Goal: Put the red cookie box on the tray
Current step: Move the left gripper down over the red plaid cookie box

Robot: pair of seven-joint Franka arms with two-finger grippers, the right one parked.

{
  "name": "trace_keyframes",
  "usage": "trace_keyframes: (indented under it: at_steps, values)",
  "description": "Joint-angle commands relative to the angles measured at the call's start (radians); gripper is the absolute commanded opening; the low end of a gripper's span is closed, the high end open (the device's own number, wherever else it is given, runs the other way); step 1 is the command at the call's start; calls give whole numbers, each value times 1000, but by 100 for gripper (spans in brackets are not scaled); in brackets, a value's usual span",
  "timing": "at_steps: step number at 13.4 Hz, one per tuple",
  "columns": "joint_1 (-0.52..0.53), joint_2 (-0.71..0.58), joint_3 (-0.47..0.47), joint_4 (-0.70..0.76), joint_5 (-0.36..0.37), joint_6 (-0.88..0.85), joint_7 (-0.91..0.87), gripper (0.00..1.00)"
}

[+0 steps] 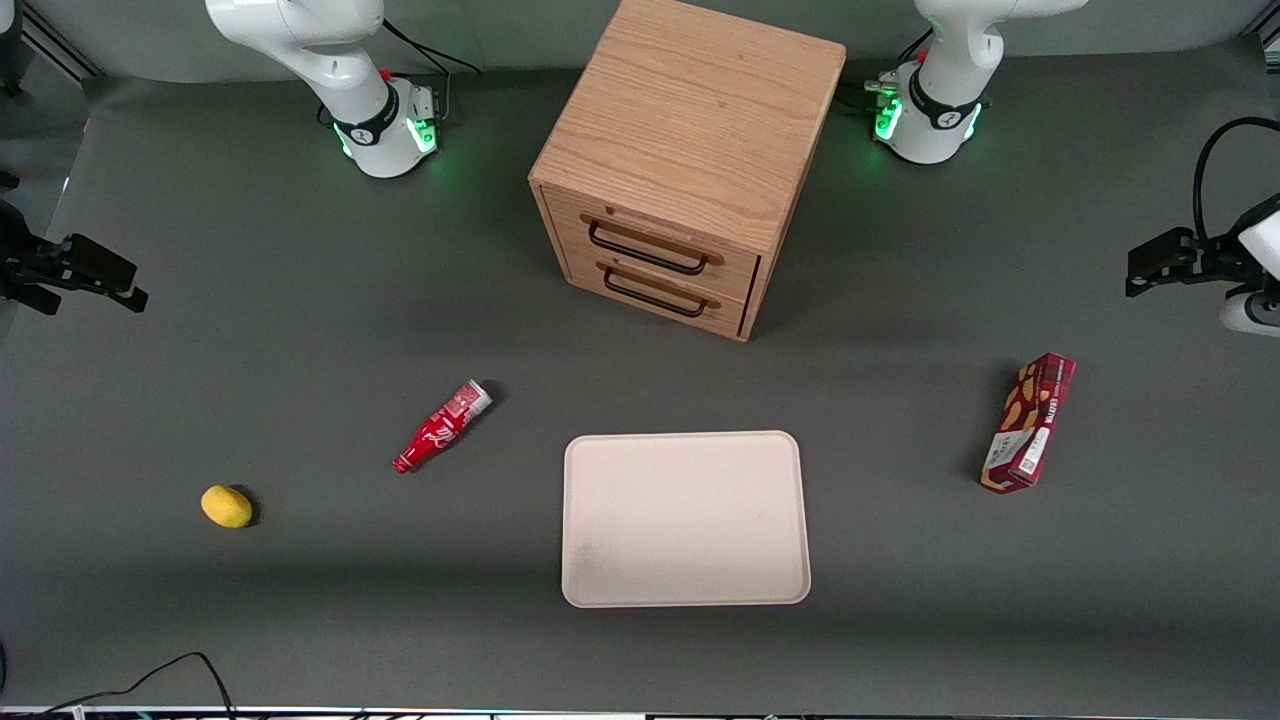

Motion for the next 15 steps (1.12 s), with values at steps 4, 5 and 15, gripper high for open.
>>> trace_keyframes:
  at_steps: [4, 5, 15]
  values:
    - [8, 13, -16, 35, -4, -34, -14, 100]
    - [9, 13, -14, 32, -2, -32, -2, 100]
    - [120, 100, -6, -253, -10, 280, 90, 100]
